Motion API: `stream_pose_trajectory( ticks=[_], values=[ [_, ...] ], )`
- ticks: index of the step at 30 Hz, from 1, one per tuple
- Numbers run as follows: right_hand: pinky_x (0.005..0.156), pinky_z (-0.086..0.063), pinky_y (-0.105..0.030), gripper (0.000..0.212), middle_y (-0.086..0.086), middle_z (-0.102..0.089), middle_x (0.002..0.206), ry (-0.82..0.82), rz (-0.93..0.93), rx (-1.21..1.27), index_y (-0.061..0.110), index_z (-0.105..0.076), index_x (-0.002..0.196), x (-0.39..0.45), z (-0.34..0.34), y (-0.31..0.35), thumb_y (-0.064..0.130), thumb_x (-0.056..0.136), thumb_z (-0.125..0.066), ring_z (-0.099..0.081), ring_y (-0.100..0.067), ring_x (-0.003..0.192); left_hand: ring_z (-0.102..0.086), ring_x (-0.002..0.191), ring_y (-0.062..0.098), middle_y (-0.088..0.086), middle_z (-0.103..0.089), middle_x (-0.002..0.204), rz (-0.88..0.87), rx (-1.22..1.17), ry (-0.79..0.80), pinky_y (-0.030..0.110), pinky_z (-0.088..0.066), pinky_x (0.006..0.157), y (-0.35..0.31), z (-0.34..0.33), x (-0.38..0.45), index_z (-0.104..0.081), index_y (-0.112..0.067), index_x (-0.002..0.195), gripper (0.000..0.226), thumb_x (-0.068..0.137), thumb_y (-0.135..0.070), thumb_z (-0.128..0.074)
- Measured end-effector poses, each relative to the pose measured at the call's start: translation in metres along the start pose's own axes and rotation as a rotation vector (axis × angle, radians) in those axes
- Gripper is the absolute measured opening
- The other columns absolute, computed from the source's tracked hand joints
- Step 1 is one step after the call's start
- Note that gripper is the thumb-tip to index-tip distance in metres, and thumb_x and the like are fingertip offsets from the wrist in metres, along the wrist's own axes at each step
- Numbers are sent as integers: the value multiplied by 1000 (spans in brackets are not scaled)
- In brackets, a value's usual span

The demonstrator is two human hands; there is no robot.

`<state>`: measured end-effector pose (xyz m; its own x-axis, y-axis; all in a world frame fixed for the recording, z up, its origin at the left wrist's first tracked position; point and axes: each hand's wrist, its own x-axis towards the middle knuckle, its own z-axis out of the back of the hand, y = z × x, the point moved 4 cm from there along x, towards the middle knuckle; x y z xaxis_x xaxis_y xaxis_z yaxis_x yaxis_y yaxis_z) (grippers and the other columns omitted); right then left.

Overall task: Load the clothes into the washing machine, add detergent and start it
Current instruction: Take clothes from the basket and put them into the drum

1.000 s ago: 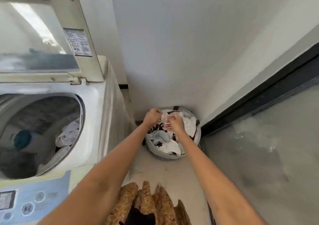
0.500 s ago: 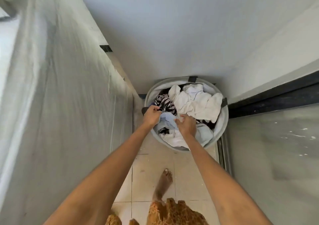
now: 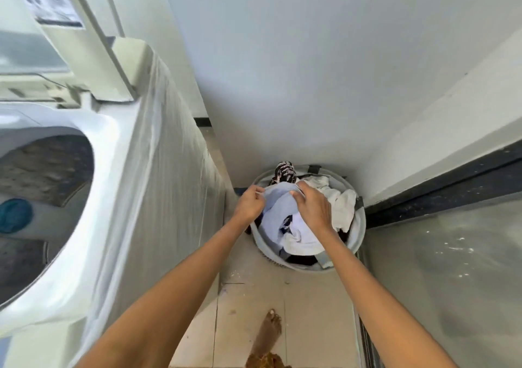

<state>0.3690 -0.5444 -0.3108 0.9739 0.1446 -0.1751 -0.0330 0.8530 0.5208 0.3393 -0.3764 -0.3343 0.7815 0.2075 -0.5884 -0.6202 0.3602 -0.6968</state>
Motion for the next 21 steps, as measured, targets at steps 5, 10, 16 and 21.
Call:
stream_pose_trajectory(
  ticks=[5, 10, 16, 21],
  values=[
    [62, -37, -30, 19, -5, -67, 89, -25, 169, 57, 14, -60, 101, -15, 47, 27, 30, 93, -56, -61, -29, 87, -49, 123, 26, 9, -49, 134, -216, 112, 64, 39, -44, 98, -22, -7, -18, -33, -16, 140, 64, 84, -16, -64],
    [75, -50, -37, 19, -3, -69, 101, 24, 209, 33, 15, -67, 107, -21, 36, -7, 23, 91, -60, -61, -24, 98, -57, 104, 30, 11, -59, 109, -280, 256, -78, 38, -46, 79, -22, -29, -22, -62, -15, 102, 15, 88, -21, -60],
    [99, -42, -38, 53, -10, -48, 135, -4, 42, 46, 13, -49, 134, -13, 16, -41, 9, 85, -66, -44, -27, 127, -46, 102, 23, 12, -50, 106, -332, 172, -261, 27, -35, 80, -31, -15, -16, -65, -7, 103, 16, 90, -14, -57],
    [100, -46, -40, 76, 0, -39, 145, 193, 82, 308, 22, -31, 144, -17, 34, -19, 26, 81, -73, -47, -17, 125, -50, 75, 18, 8, -57, 80, -592, 52, -124, 30, -38, 69, -92, 10, -43, -61, -1, 96, 11, 85, 0, -58]
  ],
)
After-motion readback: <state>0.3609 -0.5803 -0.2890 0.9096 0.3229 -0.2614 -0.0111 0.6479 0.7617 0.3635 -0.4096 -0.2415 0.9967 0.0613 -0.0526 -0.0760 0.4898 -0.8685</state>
